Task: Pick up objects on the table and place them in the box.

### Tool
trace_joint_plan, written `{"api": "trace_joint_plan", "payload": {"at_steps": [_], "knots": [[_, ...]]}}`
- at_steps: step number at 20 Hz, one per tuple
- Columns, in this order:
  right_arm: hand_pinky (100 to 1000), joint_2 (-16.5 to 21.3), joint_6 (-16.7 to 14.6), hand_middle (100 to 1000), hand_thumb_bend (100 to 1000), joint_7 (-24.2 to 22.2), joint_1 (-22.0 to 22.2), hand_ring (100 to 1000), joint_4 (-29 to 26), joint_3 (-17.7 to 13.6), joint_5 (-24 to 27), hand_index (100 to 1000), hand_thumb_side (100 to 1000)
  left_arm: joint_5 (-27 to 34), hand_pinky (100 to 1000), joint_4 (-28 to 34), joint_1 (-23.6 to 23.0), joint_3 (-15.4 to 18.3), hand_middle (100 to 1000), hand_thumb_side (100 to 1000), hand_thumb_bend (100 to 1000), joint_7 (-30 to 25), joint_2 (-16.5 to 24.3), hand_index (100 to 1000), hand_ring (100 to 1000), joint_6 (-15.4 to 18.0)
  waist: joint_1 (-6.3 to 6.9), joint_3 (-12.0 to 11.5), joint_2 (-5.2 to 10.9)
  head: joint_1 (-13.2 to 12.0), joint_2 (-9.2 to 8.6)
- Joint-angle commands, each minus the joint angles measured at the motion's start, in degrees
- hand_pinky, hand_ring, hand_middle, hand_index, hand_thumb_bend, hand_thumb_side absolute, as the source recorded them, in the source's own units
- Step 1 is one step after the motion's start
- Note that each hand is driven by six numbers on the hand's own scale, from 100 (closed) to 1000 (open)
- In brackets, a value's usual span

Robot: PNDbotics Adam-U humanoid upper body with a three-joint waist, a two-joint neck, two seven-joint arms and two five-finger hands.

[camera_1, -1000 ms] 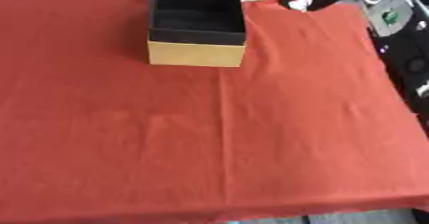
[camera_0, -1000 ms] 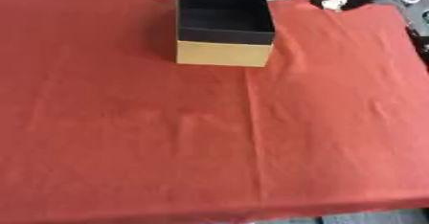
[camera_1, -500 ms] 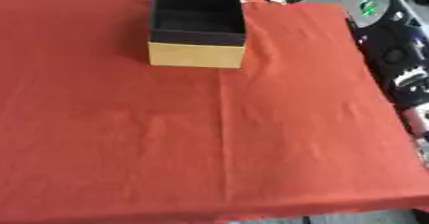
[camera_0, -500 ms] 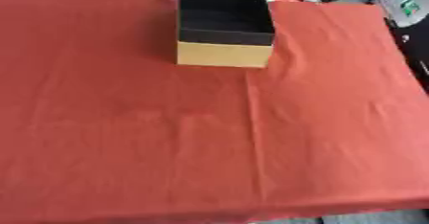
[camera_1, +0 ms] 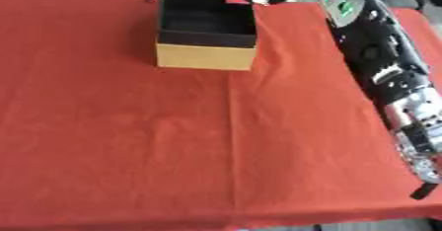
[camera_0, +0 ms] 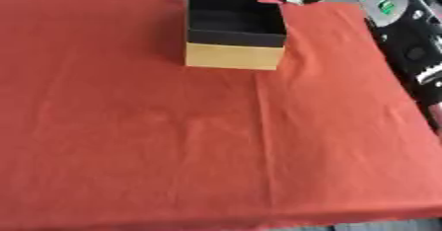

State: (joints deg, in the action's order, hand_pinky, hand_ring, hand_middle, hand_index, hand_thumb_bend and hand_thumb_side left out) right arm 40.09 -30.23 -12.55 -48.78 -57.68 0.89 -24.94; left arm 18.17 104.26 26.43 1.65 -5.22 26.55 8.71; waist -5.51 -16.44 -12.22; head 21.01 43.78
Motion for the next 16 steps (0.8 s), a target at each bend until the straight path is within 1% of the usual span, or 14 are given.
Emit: {"api": "trace_joint_plan", "payload": {"at_steps": [1, 2, 3, 5, 6, 8, 9, 10, 15, 16], "knots": [[806, -0.1, -0.2, 477, 357, 1.3, -2.0, 829, 0.9, 0.2, -1.9, 752, 100, 0.3, 807, 1.1, 1.3, -0.1, 836, 319, 100, -0.4, 0.3, 925, 882, 0.0, 0.45, -0.3, 0.75, 0.7, 0.34], [806, -0.5, -0.3, 477, 357, 1.5, -2.3, 829, 1.1, 0.4, -2.4, 752, 100, 0.3, 807, 1.1, 1.4, -0.1, 836, 319, 100, -0.4, 0.2, 925, 882, 0.0, 0.45, -0.4, 0.71, 0.8, 0.34], [810, -1.0, -0.5, 523, 365, 1.7, -2.6, 833, 1.3, 0.6, -3.0, 784, 100, 0.4, 807, 1.1, 1.4, -0.2, 836, 319, 100, -0.5, 0.1, 925, 882, -0.1, 0.45, -0.6, 0.66, 0.9, 0.34], [814, -2.0, -0.8, 581, 371, 2.0, -3.1, 838, 1.5, 1.1, -4.2, 794, 100, 0.4, 807, 1.2, 1.5, -0.3, 837, 319, 100, -0.6, 0.0, 923, 882, -0.1, 0.43, -0.8, 0.61, 1.2, 0.34], [815, -2.4, -0.9, 586, 371, 2.1, -3.3, 839, 1.5, 1.3, -4.8, 796, 100, 0.4, 807, 1.2, 1.6, -0.3, 837, 319, 100, -0.6, -0.1, 923, 882, -0.2, 0.42, -0.9, 0.60, 1.3, 0.34], [822, -3.1, -1.0, 665, 386, 2.3, -3.5, 849, 1.7, 1.7, -6.0, 837, 100, 0.5, 807, 1.2, 1.6, -0.3, 837, 319, 100, -0.7, -0.2, 922, 882, -0.2, 0.39, -1.2, 0.58, 1.5, 0.34], [826, -3.4, -1.1, 686, 399, 2.5, -3.6, 852, 1.7, 1.8, -6.6, 845, 100, 0.5, 807, 1.2, 1.7, -0.3, 837, 319, 100, -0.7, -0.2, 923, 882, -0.2, 0.36, -1.3, 0.57, 1.6, 0.34], [826, -3.6, -1.2, 690, 399, 2.6, -3.6, 853, 1.7, 2.0, -7.3, 845, 100, 0.5, 807, 1.2, 1.7, -0.4, 837, 319, 100, -0.7, -0.2, 923, 882, -0.2, 0.34, -1.4, 0.57, 1.6, 0.34], [857, -4.2, -1.8, 815, 436, 2.7, -3.5, 885, 1.1, 2.7, -9.8, 918, 104, 0.5, 807, 1.2, 1.6, -0.3, 837, 318, 100, -0.7, -0.3, 923, 882, -0.3, 0.17, -1.6, 0.63, 1.7, 0.34], [859, -4.2, -2.0, 826, 442, 2.5, -3.4, 887, 0.8, 2.9, -10.5, 922, 117, 0.5, 807, 1.2, 1.6, -0.3, 837, 318, 100, -0.7, -0.3, 923, 882, -0.3, 0.15, -1.7, 0.63, 1.7, 0.34]]}}
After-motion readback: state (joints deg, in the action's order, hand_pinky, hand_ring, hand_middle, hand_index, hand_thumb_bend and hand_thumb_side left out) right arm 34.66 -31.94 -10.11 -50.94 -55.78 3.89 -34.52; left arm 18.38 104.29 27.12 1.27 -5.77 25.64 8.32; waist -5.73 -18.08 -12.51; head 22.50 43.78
